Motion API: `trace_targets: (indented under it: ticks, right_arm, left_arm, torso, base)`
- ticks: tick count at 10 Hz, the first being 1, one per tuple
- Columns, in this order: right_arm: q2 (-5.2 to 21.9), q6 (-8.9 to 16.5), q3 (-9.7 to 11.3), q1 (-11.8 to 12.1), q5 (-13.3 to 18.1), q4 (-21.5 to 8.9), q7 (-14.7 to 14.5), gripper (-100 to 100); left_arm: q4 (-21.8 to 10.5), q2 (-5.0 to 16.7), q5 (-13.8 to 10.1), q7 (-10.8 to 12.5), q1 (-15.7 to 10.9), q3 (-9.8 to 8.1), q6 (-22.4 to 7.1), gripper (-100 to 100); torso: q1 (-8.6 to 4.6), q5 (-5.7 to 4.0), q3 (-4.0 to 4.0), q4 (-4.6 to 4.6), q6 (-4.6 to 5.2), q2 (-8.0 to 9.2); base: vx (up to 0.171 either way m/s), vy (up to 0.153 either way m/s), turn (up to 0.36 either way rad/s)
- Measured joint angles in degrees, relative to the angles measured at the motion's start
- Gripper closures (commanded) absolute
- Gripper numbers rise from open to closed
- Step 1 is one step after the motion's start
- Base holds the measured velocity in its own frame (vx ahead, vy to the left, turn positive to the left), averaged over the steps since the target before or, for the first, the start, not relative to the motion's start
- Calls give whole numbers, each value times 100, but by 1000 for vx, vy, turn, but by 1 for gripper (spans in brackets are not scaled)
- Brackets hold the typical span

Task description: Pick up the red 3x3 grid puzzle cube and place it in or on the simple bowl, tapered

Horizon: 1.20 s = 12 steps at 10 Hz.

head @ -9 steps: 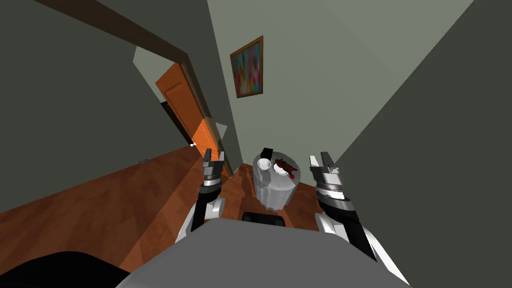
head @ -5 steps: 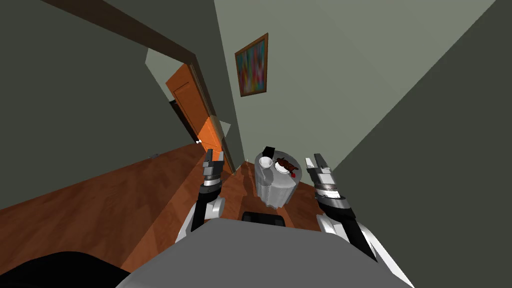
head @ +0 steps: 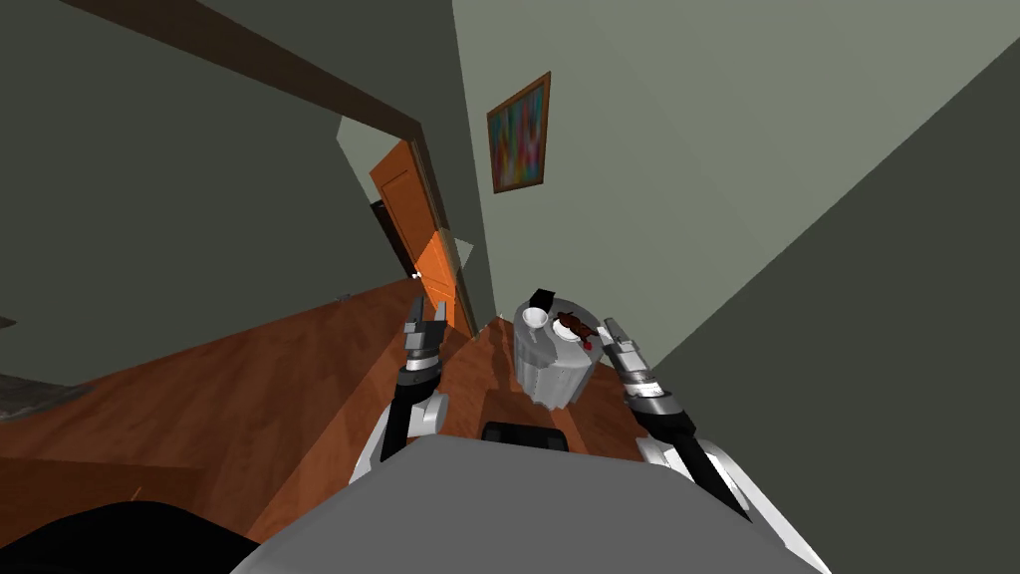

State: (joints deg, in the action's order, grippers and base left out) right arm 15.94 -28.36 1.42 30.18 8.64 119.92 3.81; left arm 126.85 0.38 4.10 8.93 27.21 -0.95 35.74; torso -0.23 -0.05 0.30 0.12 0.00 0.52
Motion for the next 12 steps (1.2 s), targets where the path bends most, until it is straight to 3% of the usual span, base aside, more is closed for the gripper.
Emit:
trace_targets:
  ticks: [2,5,10,12]
  right_arm:
    - [274,89,108,27,53,-175,-15,-100]
    - [802,146,248,-7,105,-727,-4,-100]
    - [1524,415,530,-90,210,-1305,-25,-100]
    - [1801,399,576,-126,207,-1636,1,-100]
  left_arm:
    - [0,0,0,0,1,0,0,0]
    - [0,0,0,0,0,0,0,0]
    - [0,0,0,0,2,0,0,0]
    - [0,0,0,0,2,0,0,0]
  torso:
    - [2,0,-10,-3,2,-19]
    - [5,1,-10,-4,0,-17]
    - [10,2,-23,-8,1,-41]
    - [10,2,-27,-10,0,-47]
  base:
    - [-70,-28,125]
    - [-94,-18,199]
    - [-51,-6,153]
    - [-33,5,241]
